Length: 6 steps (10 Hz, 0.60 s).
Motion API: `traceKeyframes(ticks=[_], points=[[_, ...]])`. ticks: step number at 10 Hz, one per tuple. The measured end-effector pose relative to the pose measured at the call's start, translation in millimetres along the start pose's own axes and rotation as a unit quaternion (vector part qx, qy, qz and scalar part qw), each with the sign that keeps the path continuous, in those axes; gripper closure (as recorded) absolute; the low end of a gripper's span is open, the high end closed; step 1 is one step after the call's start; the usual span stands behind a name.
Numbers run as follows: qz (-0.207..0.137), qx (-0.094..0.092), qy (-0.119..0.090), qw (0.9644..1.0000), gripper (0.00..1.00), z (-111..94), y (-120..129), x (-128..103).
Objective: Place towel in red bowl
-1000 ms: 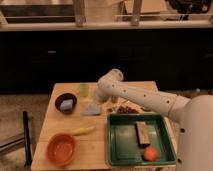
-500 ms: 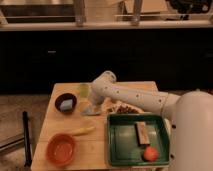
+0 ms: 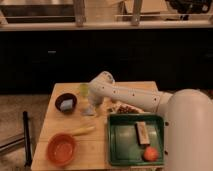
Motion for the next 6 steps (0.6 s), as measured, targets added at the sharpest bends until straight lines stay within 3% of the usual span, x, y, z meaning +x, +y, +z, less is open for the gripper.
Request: traceKeyframes(ticks=[6], points=[[-0.010, -0.020, -0.007, 0.9997, 0.20, 21.9, -10.6, 0.5]])
